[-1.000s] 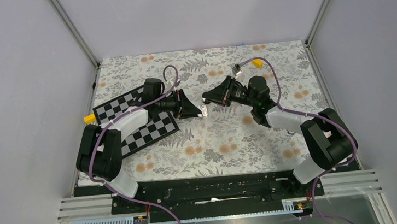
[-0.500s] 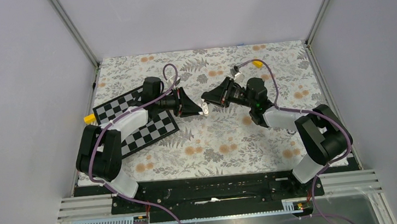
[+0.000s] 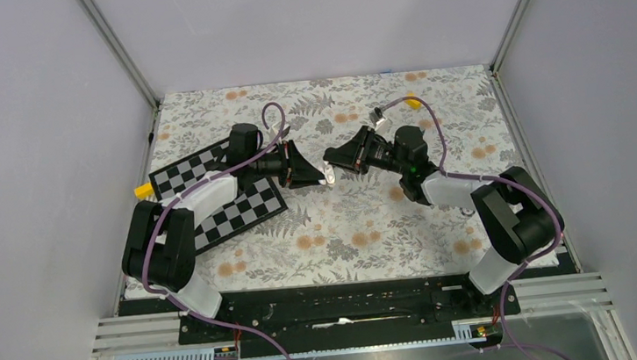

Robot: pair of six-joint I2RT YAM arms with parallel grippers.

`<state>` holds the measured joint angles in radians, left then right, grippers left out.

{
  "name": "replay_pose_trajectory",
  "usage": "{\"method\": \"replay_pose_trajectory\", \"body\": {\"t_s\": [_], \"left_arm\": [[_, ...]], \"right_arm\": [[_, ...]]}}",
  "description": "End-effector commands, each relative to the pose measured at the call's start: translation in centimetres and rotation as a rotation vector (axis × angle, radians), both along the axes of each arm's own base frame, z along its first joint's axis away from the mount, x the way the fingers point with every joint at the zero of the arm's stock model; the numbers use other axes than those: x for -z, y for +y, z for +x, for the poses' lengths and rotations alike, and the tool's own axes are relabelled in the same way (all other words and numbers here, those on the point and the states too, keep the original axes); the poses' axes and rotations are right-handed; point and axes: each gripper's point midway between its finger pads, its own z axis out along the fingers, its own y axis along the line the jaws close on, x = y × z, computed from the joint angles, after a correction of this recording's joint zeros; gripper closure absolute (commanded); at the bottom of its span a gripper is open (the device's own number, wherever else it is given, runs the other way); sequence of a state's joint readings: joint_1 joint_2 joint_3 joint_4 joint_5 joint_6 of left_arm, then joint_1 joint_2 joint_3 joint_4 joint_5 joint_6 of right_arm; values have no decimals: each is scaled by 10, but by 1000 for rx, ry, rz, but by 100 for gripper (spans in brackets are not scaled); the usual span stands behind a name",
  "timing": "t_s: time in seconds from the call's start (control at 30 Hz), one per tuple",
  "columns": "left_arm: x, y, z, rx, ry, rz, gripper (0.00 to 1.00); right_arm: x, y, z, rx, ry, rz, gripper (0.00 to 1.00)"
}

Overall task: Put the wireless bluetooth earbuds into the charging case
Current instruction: Insert the right earbud into the right side groove of the charging case.

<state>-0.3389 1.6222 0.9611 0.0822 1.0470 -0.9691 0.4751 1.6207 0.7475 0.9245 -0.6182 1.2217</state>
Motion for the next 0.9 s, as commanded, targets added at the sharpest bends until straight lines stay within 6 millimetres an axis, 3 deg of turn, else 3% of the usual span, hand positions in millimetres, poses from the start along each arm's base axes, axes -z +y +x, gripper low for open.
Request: {"method": "replay_pose_trajectory", "body": {"t_s": [0.0,0.87], "left_arm": [[-25,-1,-3,30,-92,-51,100],[-28,5,-2,20,-99,-62,100]], "right_arm": [[1,3,1,-1,-45,-11,88],[21,1,-1,6,-10,-41,88]]}}
